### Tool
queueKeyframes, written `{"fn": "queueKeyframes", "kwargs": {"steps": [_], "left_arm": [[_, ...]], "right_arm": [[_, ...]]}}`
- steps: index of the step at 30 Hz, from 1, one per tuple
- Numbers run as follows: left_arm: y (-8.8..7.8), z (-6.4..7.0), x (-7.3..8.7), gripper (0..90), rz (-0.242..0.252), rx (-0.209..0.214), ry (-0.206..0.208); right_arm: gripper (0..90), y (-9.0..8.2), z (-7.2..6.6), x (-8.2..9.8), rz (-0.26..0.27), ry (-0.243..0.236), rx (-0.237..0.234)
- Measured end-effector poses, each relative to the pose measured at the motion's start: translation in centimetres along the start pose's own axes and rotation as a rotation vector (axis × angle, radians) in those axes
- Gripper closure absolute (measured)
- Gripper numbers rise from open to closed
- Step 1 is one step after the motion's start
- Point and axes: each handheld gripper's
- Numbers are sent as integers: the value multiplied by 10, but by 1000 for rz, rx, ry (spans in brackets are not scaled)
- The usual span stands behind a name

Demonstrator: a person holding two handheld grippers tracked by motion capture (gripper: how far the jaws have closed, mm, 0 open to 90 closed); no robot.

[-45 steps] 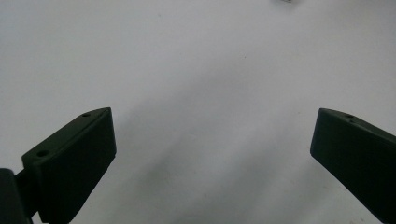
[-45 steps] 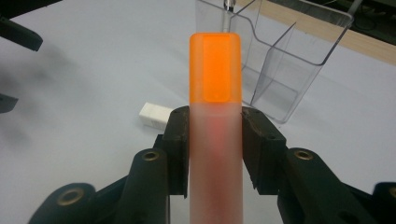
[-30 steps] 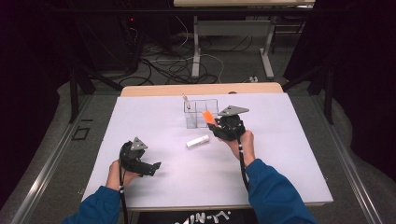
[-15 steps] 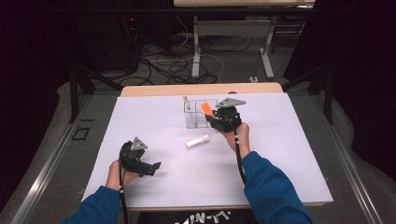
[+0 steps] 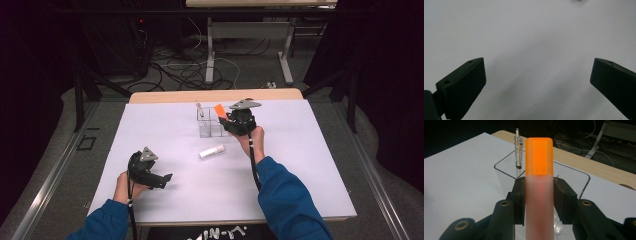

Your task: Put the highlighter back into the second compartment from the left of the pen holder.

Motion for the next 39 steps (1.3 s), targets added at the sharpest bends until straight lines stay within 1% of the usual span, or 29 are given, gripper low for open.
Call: {"fn": "queueKeyframes", "kwargs": {"steps": [1,3,4,8,9,10,13,16,17,18,23,25,26,29,30,32,35,36,38,39], "left_arm": [[0,0,0,3,1,0,-1],[0,0,0,3,5,0,7],[0,0,0,3,4,1,5],[0,0,0,3,2,-1,5],[0,0,0,4,2,-2,5],[0,0,0,3,3,0,2],[0,0,0,3,5,0,2],[0,0,0,3,5,0,3],[0,0,0,3,7,0,4],[0,0,0,3,5,-3,6],[0,0,0,3,3,-2,-1],[0,0,0,3,5,-1,2],[0,0,0,3,5,-1,2],[0,0,0,3,6,-1,4],[0,0,0,3,6,-3,4],[-1,-1,0,3,4,-2,1],[0,-1,0,3,7,-2,3],[0,-1,0,3,7,0,3],[0,-1,0,4,8,0,3],[1,-1,0,3,10,2,3]], "right_arm": [[648,1,1,0,-8,-4,3],[648,3,2,-1,-5,-2,7],[648,3,3,-1,0,11,0],[648,7,4,-6,11,4,10],[648,8,4,-8,15,10,6],[648,9,4,-10,26,0,8],[648,12,3,-15,36,5,8],[648,17,1,-20,58,-8,9],[648,19,0,-22,61,-16,20],[648,21,0,-24,70,-17,13],[647,29,-3,-32,103,-35,27],[647,33,-5,-34,106,-33,19],[647,35,-6,-34,108,-38,32],[647,40,-8,-36,113,-40,39],[647,42,-8,-36,115,-53,41],[647,46,-9,-36,115,-57,47],[647,52,-9,-34,111,-53,57],[647,54,-8,-33,119,-54,61],[647,56,-8,-32,104,-46,59],[647,58,-8,-31,113,-39,53]]}}
Point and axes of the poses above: each handheld gripper's, and its own axes: y roughly forward along the jaws, x roughly out of its underside, z roughly to its right, and after that the axes turned 6 degrees about y, right-handed
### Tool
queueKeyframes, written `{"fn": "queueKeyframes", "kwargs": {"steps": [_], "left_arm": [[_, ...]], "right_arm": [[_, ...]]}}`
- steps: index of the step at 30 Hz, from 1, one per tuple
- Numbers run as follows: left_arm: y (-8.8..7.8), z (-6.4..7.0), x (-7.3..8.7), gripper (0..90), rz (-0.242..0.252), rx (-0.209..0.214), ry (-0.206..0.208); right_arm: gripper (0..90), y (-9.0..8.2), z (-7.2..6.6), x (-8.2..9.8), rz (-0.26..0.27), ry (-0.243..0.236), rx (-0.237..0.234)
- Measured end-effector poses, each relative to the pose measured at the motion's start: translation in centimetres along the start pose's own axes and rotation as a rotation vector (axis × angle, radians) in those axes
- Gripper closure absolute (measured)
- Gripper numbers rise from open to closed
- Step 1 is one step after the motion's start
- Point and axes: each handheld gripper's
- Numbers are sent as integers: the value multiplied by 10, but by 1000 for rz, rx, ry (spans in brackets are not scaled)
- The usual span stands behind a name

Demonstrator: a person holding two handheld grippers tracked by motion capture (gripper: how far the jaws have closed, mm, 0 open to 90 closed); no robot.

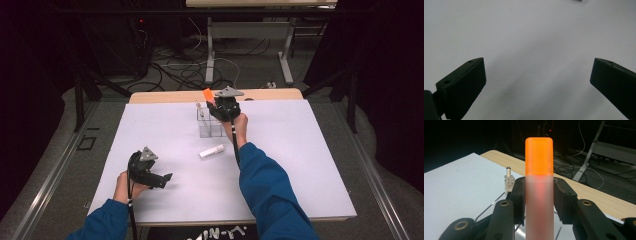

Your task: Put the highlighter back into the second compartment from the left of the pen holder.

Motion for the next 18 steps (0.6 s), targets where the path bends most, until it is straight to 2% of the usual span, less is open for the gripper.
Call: {"fn": "queueKeyframes", "kwargs": {"steps": [1,2,3,4,5,7,11,16,18], "left_arm": [[0,0,0,3,-1,0,0],[0,0,0,3,-2,0,2],[0,0,0,3,-2,0,1],[0,0,0,3,-2,0,1],[0,-1,0,4,-4,-2,1],[0,-1,0,3,-4,-2,1],[0,0,0,3,-3,-2,1],[-1,0,0,3,-2,-5,2],[-1,0,0,3,-2,-5,2]], "right_arm": [[646,1,0,1,5,0,-3],[646,2,0,1,-14,4,0],[646,4,0,3,-3,-6,-6],[646,5,-1,3,-5,6,-8],[646,6,0,4,-8,-6,-10],[645,7,-1,5,-17,10,-10],[632,8,-2,6,-47,11,-26],[374,0,0,3,-100,40,-44],[308,-7,1,2,-120,46,-56]]}}
Point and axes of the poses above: each handheld gripper's, and its own axes: y roughly forward along the jaws, x roughly out of its underside, z roughly to its right, and after that the axes turned 6 degrees about y, right-handed
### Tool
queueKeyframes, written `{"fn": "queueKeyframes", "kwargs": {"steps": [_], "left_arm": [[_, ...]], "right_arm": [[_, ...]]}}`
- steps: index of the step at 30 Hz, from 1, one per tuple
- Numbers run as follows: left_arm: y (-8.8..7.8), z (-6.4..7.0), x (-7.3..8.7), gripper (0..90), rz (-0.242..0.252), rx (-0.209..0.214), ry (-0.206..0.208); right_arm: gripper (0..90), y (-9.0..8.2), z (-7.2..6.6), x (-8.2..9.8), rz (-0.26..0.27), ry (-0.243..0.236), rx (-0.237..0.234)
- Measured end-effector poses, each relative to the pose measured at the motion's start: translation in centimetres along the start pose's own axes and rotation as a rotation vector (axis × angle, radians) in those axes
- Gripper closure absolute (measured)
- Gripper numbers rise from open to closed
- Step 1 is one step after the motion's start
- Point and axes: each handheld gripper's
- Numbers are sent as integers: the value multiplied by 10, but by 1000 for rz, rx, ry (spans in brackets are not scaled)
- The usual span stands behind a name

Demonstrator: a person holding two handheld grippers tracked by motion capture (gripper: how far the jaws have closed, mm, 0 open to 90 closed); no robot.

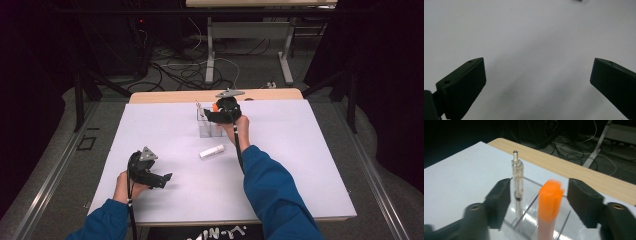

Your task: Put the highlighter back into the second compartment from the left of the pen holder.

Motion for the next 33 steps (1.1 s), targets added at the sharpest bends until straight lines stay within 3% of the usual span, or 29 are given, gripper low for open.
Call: {"fn": "queueKeyframes", "kwargs": {"steps": [10,24,33], "left_arm": [[0,1,-1,3,0,-1,3],[0,2,-1,4,-5,-5,14],[0,2,-1,3,-5,-4,14]], "right_arm": [[173,-40,1,19,-89,5,-86],[145,-82,8,67,-149,-13,-151],[126,-97,9,87,-184,-18,-164]]}}
Point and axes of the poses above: each handheld gripper's, and its own axes: y roughly forward along the jaws, x roughly out of its underside, z roughly to its right, and after that the axes turned 6 degrees about y, right-handed
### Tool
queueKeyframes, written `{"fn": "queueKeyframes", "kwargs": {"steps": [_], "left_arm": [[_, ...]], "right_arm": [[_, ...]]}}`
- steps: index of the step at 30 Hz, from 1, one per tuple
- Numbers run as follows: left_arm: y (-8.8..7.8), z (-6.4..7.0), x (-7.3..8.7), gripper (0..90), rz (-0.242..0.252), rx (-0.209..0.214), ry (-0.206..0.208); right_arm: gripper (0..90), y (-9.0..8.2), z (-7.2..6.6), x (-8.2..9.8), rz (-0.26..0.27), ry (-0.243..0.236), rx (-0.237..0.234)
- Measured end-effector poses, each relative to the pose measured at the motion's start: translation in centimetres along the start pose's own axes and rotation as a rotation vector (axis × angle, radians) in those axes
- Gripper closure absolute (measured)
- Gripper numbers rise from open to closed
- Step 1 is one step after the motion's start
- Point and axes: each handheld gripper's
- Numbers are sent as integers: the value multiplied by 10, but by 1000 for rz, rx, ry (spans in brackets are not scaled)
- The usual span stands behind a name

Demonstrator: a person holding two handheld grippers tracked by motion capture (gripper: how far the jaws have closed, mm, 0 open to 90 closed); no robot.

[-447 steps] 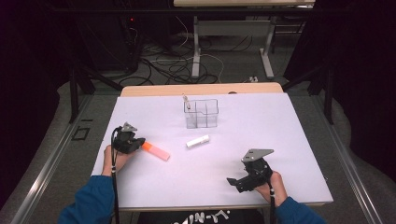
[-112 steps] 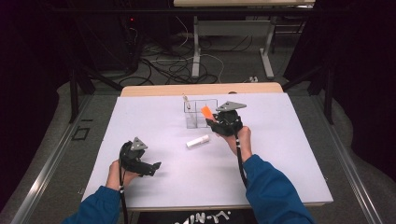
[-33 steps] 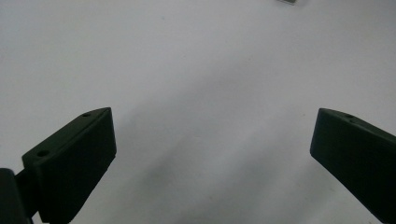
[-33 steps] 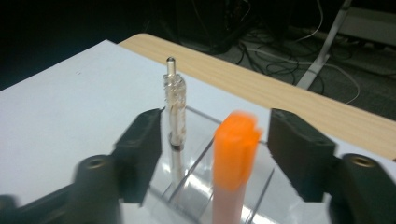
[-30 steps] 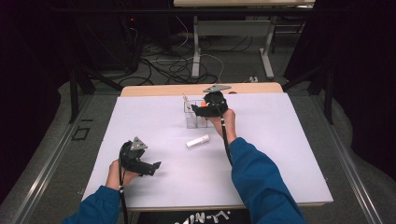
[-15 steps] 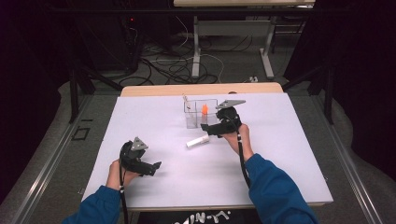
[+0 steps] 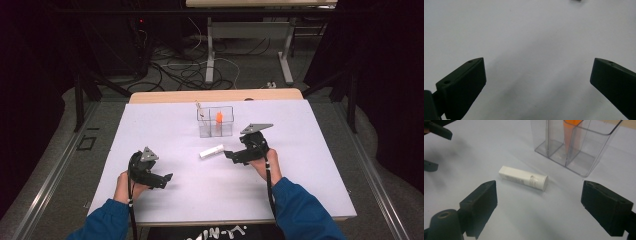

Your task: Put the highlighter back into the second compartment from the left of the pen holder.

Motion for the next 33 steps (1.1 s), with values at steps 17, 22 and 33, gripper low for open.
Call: {"fn": "queueKeyframes", "kwargs": {"steps": [17,22,33], "left_arm": [[1,-1,0,3,3,4,1],[1,-1,0,4,3,1,3],[0,-1,0,3,3,3,3]], "right_arm": [[55,-16,-1,27,-70,4,-20],[55,-19,-1,30,-81,6,-23],[56,-20,-3,33,-90,3,-22]]}}
Point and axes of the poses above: each handheld gripper's, and its own axes: y roughly forward along the jaws, x roughly out of its underside, z roughly to its right, and after that the axes turned 6 degrees about y, right-handed
